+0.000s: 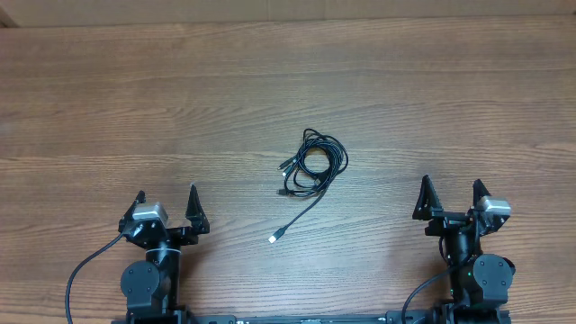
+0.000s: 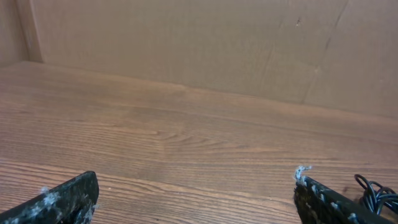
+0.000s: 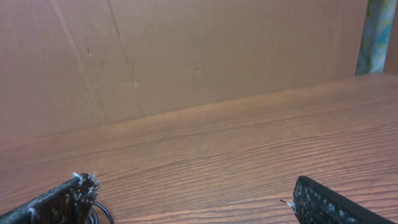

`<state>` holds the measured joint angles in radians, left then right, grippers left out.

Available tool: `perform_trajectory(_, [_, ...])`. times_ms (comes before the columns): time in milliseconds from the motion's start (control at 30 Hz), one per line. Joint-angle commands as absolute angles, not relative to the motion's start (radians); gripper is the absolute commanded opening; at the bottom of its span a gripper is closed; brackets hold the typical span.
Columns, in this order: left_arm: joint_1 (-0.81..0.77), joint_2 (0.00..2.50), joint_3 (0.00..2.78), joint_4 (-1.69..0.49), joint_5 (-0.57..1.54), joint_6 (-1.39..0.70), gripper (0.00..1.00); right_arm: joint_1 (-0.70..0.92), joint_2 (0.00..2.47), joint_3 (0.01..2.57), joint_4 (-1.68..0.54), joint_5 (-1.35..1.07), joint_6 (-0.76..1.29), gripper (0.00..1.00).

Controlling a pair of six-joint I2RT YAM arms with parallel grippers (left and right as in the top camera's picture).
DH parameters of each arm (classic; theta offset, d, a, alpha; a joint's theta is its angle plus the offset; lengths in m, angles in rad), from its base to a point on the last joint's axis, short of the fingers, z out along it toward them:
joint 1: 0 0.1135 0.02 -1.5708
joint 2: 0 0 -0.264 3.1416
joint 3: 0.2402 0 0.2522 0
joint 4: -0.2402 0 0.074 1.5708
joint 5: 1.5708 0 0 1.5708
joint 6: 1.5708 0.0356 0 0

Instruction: Untangle cables

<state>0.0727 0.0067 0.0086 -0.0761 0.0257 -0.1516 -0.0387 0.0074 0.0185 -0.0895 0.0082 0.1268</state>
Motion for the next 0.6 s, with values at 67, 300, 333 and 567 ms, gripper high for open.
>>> perform_trajectory(67, [0.078,0.005,0.019,-0.097,0.08,-0.166,1.0,-0.039,0.003,0.008,-0.084,0.022,0.13,1.0])
perform_trajectory(300, [0.078,0.006,0.124,-0.241,0.079,-0.172,1.0,-0.039,0.003,0.008,-0.084,0.022,0.131,1.0])
perform_trajectory(333, [0.078,0.006,0.154,-0.269,0.079,-0.172,1.0,-0.039,0.003,0.008,-0.084,0.022,0.131,1.0])
perform_trajectory(567, [0.078,0.122,0.29,-0.369,0.11,-0.153,1.0,-0.039,0.003,0.008,-0.084,0.022,0.13,1.0])
